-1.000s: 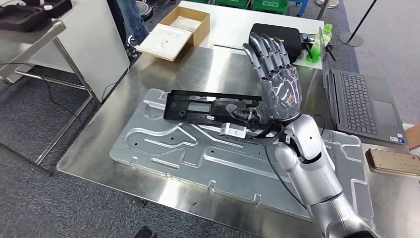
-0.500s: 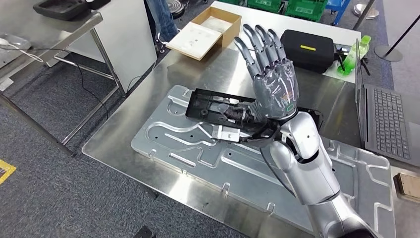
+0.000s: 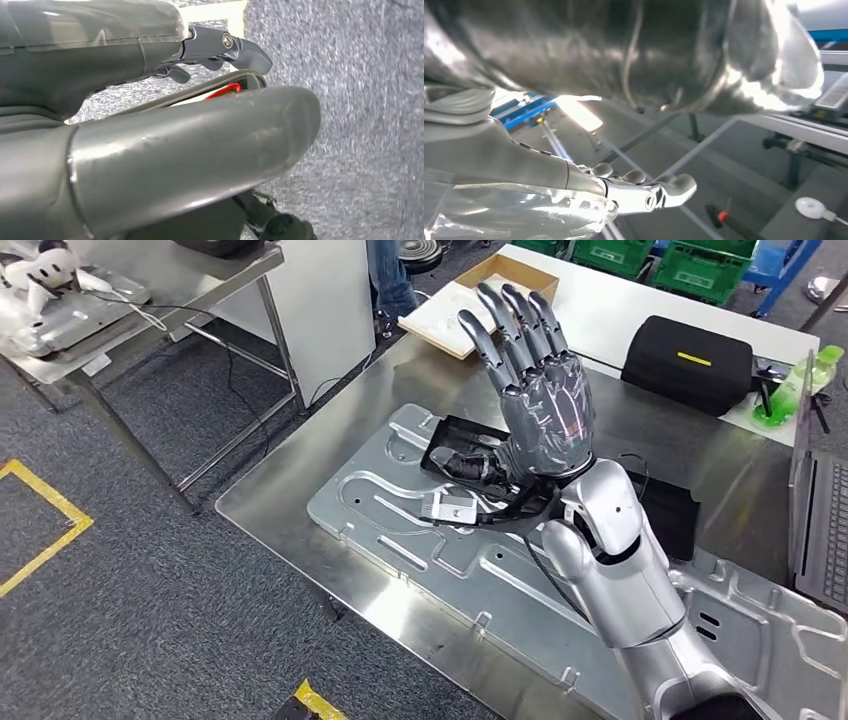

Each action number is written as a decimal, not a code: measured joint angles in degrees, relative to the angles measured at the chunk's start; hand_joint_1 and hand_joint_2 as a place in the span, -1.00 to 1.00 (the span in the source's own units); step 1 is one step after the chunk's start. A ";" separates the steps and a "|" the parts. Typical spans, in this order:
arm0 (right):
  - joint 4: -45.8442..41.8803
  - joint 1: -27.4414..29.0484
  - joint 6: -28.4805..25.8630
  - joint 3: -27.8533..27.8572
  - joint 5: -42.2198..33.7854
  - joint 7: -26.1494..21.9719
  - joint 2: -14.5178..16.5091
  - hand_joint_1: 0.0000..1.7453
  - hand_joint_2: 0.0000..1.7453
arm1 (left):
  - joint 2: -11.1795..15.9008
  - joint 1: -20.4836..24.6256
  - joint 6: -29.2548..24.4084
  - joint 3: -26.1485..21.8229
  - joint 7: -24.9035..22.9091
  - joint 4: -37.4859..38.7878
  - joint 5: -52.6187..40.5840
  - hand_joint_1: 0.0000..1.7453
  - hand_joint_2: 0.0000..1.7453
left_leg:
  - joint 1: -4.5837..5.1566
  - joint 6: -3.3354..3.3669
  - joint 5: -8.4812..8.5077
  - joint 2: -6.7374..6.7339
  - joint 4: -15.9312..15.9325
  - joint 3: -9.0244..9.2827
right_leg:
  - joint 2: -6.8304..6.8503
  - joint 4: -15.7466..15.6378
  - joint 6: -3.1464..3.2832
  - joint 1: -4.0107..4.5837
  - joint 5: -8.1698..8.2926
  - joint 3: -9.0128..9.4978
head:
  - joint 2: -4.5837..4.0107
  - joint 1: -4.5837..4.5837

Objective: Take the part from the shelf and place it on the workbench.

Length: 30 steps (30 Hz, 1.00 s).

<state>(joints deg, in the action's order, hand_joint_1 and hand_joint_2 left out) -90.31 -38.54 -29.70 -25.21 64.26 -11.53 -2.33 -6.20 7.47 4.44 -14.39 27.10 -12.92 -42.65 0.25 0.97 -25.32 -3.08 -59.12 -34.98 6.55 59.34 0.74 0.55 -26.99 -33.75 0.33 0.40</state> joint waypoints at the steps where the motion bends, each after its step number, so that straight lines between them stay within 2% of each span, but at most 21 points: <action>1: 0.00 -0.05 0.00 -0.01 0.00 0.01 0.01 -1.00 -1.00 | -0.01 -0.10 -0.01 -0.01 0.01 0.00 0.02 -1.00 -1.00 | -0.08 0.34 0.15 0.67 0.14 -0.01 | 0.40 0.03 -0.27 -0.01 -0.12 0.11 | 0.00 0.00; 3: 0.00 -0.17 -0.01 -0.02 0.00 0.04 0.02 -1.00 -1.00 | -0.03 -0.27 -0.03 -0.04 0.01 0.00 0.03 -1.00 -1.00 | -0.34 0.95 0.50 1.89 0.48 0.08 | -1.36 1.33 -1.02 -0.35 -1.30 -0.21 | 0.00 0.01; 5: 0.03 -0.23 -0.03 -0.02 0.00 0.13 0.02 -1.00 -1.00 | -0.08 -0.17 -0.04 -0.05 0.01 0.00 0.03 -1.00 -1.00 | -0.58 1.43 0.79 2.95 0.66 0.07 | -4.73 6.33 -1.64 -0.80 -4.38 -2.39 | 0.00 0.01; 6: 0.09 -0.19 -0.04 -0.02 0.00 0.19 0.02 -1.00 -1.00 | -0.10 -0.08 -0.04 -0.05 0.01 0.00 0.03 -1.00 -1.00 | -0.60 1.55 0.86 3.57 0.65 0.01 | -5.70 9.98 -1.81 -0.90 -6.13 -4.12 | 0.00 0.02; 7: 0.19 -0.09 -0.04 -0.02 0.00 0.25 0.02 -1.00 -1.00 | -0.13 -0.06 -0.04 -0.05 0.01 0.00 0.02 -1.00 -1.00 | -0.61 1.61 0.89 4.25 0.64 -0.03 | -6.08 13.17 -1.93 -0.96 -7.27 -5.69 | 0.00 0.01; 8: 0.29 0.00 -0.04 -0.02 0.00 0.33 0.02 -1.00 -1.00 | -0.15 -0.11 -0.04 -0.06 0.01 0.00 0.02 -1.00 -1.00 | -0.61 1.61 0.91 5.00 0.63 -0.06 | -6.22 14.91 -2.00 -1.03 -7.41 -6.62 | 0.00 0.01; 9: 0.37 0.06 -0.04 -0.02 0.00 0.43 0.01 -1.00 -1.00 | -0.16 -0.20 -0.04 -0.07 0.01 0.01 0.02 -1.00 -1.00 | -0.62 1.60 0.93 5.77 0.59 -0.06 | -6.32 14.68 -2.00 -1.11 -6.48 -6.61 | 0.00 0.01; 10: 0.40 0.07 -0.04 -0.02 0.00 0.52 -0.01 -1.00 -1.00 | -0.16 -0.27 -0.04 -0.07 0.01 0.01 0.02 -1.00 -1.00 | -0.64 1.55 0.94 6.53 0.55 -0.04 | -6.63 12.34 -1.93 -1.21 -4.61 -5.59 | 0.00 0.01; 12: 0.44 0.01 -0.05 -0.02 0.00 0.67 -0.03 -1.00 -1.00 | -0.22 -0.23 -0.04 -0.08 0.01 0.01 0.03 -1.00 -1.00 | -0.65 1.25 0.98 7.89 0.38 -0.16 | -9.12 5.11 -1.65 -1.50 -0.89 -2.35 | 0.00 0.01; 14: 0.51 0.01 -0.08 -0.02 0.00 0.77 -0.03 -1.00 -1.00 | -0.29 -0.08 -0.04 -0.09 0.02 0.01 0.03 -1.00 -1.00 | -0.83 0.55 1.19 9.16 0.29 -0.64 | -11.46 0.86 -1.40 -1.56 0.30 -0.56 | 0.00 0.00; 15: 0.58 0.02 -0.08 -0.02 0.01 0.80 -0.03 -1.00 -1.00 | -0.31 -0.05 -0.05 -0.09 0.03 0.01 0.03 -1.00 -1.00 | -0.98 0.10 1.39 9.84 0.34 -0.90 | -11.60 0.42 -1.24 -1.47 0.13 -0.41 | 0.00 0.00; 17: 0.72 -0.06 -0.09 -0.02 0.01 0.81 -0.02 -1.00 -1.00 | -0.30 -0.22 -0.05 -0.13 0.03 0.02 0.03 -1.00 -1.00 | -1.17 -0.70 1.55 10.59 0.43 -1.25 | -10.17 -0.13 -0.67 -1.45 0.36 -0.18 | 0.00 -0.01; 19: 0.80 -0.20 -0.09 -0.07 0.01 0.81 0.03 -1.00 -1.00 | -0.26 -0.33 -0.06 -0.17 0.03 0.01 0.03 -1.00 -1.00 | -0.96 -1.15 -0.06 8.14 -1.97 -2.43 | -8.57 -0.83 0.06 -1.60 0.69 0.21 | 0.00 -0.17; 21: 0.87 -0.19 -0.09 -0.12 0.02 0.81 0.07 -1.00 -1.00 | -0.25 -0.17 -0.07 -0.19 0.03 0.01 0.03 -1.00 -1.00 | -0.92 -1.33 -3.56 4.80 -8.59 -5.48 | -6.85 -1.05 0.48 -1.38 0.73 0.36 | 0.00 -0.32; 23: 1.03 -0.07 -0.09 -0.15 0.02 0.80 0.06 -1.00 -1.00 | -0.25 -0.13 -0.07 -0.19 0.03 0.01 0.03 -1.00 -1.00 | -0.99 -1.52 -5.59 3.79 -14.44 -8.13 | -5.03 -0.94 0.65 -1.15 0.58 0.33 | 0.00 -0.32; 24: 1.10 -0.03 -0.09 -0.18 0.02 0.80 0.06 -1.00 -1.00 | -0.25 -0.21 -0.07 -0.19 0.03 0.01 0.03 -1.00 -1.00 | -1.00 -1.56 -5.18 3.59 -14.76 -8.13 | -4.19 -0.86 0.69 -1.09 0.49 0.32 | 0.00 -0.32; 25: 1.16 -0.03 -0.09 -0.20 0.02 0.80 0.06 -1.00 -1.00 | -0.25 -0.28 -0.07 -0.19 0.03 0.01 0.03 -1.00 -1.00 | -0.99 -1.54 -3.84 3.32 -12.85 -6.98 | -3.45 -0.76 0.68 -1.06 0.38 0.34 | 0.00 -0.32; 26: 1.19 -0.04 -0.10 -0.21 0.02 0.80 0.06 -1.00 -1.00 | -0.25 -0.30 -0.07 -0.19 0.03 0.01 0.03 -1.00 -1.00 | -0.94 -1.41 -2.01 2.59 -9.15 -4.86 | -2.74 -0.66 0.59 -1.01 0.24 0.42 | 0.00 -0.32; 27: 1.20 -0.07 -0.11 -0.21 0.02 0.80 0.06 -1.00 -1.00 | -0.25 -0.25 -0.07 -0.19 0.03 0.00 0.03 -1.00 -1.00 | -0.71 -1.20 -0.72 1.25 -5.24 -2.72 | -2.10 -0.55 0.45 -0.88 0.07 0.48 | 0.00 -0.32; 29: 1.22 -0.12 -0.14 -0.22 0.02 0.84 0.04 -1.00 -1.00 | -0.25 -0.06 -0.05 -0.20 0.06 0.01 0.03 -1.00 -1.00 | -0.20 -0.49 0.50 -0.64 -0.19 -0.12 | -0.97 -0.35 0.04 -0.50 -0.21 0.59 | 0.00 -0.29; 30: 1.24 -0.13 -0.14 -0.23 0.02 0.86 0.04 -1.00 -1.00 | -0.24 -0.02 -0.04 -0.22 0.07 0.01 0.03 -1.00 -1.00 | 0.02 -0.18 0.36 -0.76 0.34 -0.01 | -0.43 -0.33 -0.16 -0.33 -0.28 0.63 | 0.00 -0.28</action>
<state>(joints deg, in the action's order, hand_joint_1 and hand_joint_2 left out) -89.07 -38.67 -29.85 -25.44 64.28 -10.67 -2.30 -6.44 7.44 4.39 -14.62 27.17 -12.91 -42.62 0.28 0.79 -24.96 -3.84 -58.78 -34.99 6.11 59.01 0.58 0.22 -27.26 -33.12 0.33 0.13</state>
